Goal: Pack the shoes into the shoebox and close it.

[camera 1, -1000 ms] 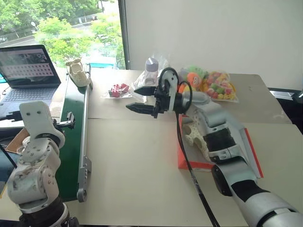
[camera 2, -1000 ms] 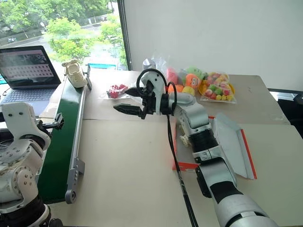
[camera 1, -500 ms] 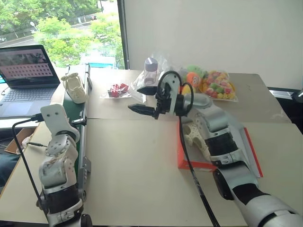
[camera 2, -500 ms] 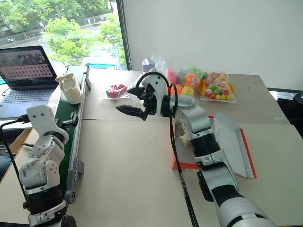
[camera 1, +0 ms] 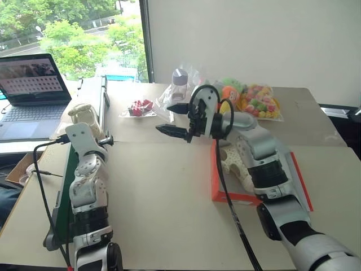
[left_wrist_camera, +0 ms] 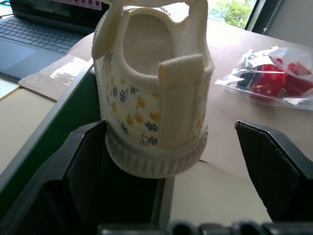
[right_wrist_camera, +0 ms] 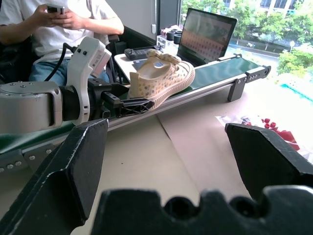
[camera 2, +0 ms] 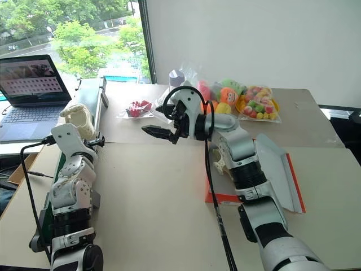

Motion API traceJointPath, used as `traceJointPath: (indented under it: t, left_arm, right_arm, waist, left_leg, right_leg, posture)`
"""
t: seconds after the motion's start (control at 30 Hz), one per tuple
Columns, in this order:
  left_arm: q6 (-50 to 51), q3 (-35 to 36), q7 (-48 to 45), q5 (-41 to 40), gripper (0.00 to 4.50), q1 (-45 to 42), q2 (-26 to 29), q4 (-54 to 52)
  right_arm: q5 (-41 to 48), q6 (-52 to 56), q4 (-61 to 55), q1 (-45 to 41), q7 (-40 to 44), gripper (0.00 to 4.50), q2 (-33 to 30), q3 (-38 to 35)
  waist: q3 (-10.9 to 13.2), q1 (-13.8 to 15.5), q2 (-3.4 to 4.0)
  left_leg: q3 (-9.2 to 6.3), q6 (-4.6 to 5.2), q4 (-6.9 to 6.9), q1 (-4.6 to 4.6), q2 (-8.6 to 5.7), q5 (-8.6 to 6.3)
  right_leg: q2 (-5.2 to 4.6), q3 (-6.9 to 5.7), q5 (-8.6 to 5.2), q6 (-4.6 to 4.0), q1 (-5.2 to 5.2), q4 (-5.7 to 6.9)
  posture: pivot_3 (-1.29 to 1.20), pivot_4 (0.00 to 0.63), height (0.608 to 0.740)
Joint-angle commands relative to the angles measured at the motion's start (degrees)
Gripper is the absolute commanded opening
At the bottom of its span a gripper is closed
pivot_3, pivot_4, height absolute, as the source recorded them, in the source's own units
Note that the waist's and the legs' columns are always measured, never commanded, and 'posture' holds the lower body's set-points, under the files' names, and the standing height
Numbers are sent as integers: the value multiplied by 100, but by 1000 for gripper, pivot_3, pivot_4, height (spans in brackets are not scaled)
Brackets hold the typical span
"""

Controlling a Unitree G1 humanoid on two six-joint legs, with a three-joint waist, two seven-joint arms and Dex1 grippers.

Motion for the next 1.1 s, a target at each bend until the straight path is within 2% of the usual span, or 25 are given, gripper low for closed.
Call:
traceJointPath:
  t: [0.03, 0.13, 0.23, 0.27, 0.37, 0.5, 0.63, 0.73, 0.9, 1.03, 1.1]
  left_arm:
    - [-57, 184, 229, -18, 4484, -68, 57, 99]
    - [-50, 293, 322, -84, 4484, -33, 25, 177]
    - [-101, 317, 183, -301, 3780, 50, -91, 78]
    - [-65, 293, 186, -315, 3381, 91, -110, 2]
    - [71, 296, 346, -272, 2839, 153, -114, -103]
    - [-68, 264, 293, -283, 2394, 106, -32, -269]
    - [-455, -126, -189, -294, 2394, -34, 90, -603]
    - [-561, -607, -747, -517, 2394, -158, 22, -1030]
    - [-269, -1057, -996, -929, 2394, -477, -279, -1544]
    - [-97, -1347, -1030, -1081, 2394, -730, -427, -1696]
    - [-18, -1398, -1005, -1159, 2394, -854, -506, -1723]
  right_arm:
    - [8, -32, -215, -53, -60, 4500, -54, -128]
    - [-3, -49, -168, -79, -91, 4500, -65, -128]
    - [-20, -66, -135, -111, -98, 4500, -64, -118]
    - [-34, -81, -116, -128, -103, 4500, -57, -115]
    - [-61, -114, -74, -159, -110, 4500, -38, -112]
    - [-75, -147, -2, -203, -146, 4500, -4, -132]
    - [340, 291, 70, -342, -372, 4500, 174, -525]
    - [1169, 1136, 501, -773, -1141, 4500, 488, -1532]
    - [1962, 1773, 1259, -1323, -2245, 4500, 680, -2764]
    - [2193, 1986, 1440, -1408, -2772, 4500, 723, -3127]
    - [2278, 2088, 1437, -1400, -2913, 4500, 750, -3224]
  waist:
    - [0, -6, 0]
    - [0, -4, 0]
    - [0, -2, 0]
    - [0, -1, 0]
    - [0, 5, 1]
    - [0, 5, 1]
    - [0, 7, 0]
    - [1, 18, -1]
    - [1, 57, -1]
    - [1, 22, 0]
    - [2, -15, 1]
  left_leg:
    - [1, 0, 0, 0, 0, 0]
    - [1, 1, 0, -1, 0, -1]
    - [0, 1, 0, 0, 1, -1]
    - [0, 0, 0, 3, 1, -1]
    - [0, 0, 0, 8, 1, -1]
    - [-1, 0, 0, 8, 0, -1]
    - [-1, 0, 0, 4, 1, -1]
    - [-1, 0, 0, -16, 0, -1]
    - [-4, 0, 1, -57, -4, -1]
    - [-3, 6, -1, -58, -3, -2]
    - [0, 53, -1, -59, -2, 25]
  right_leg:
    - [0, 0, 0, 0, 0, -1]
    - [0, -1, 0, 0, 0, -2]
    - [0, -1, 0, 0, 0, 0]
    - [-2, -1, 0, 0, 1, 1]
    - [-4, -1, 0, 0, 6, 1]
    - [-5, -2, 0, 0, 8, 0]
    - [-3, -3, 0, 0, 4, 0]
    - [-6, -5, 1, -1, -10, -2]
    - [-20, -12, 7, -5, -41, -7]
    - [-13, -11, 6, -5, -42, -7]
    - [-5, -7, 6, -4, -42, -6]
  posture:
    - [0, 150, 740]
    - [0, 150, 740]
    - [0, 150, 740]
    - [0, 150, 740]
    - [0, 150, 740]
    - [0, 150, 740]
    - [0, 150, 740]
    - [0, 150, 740]
    - [0, 150, 740]
    - [0, 150, 740]
    - [0, 150, 740]
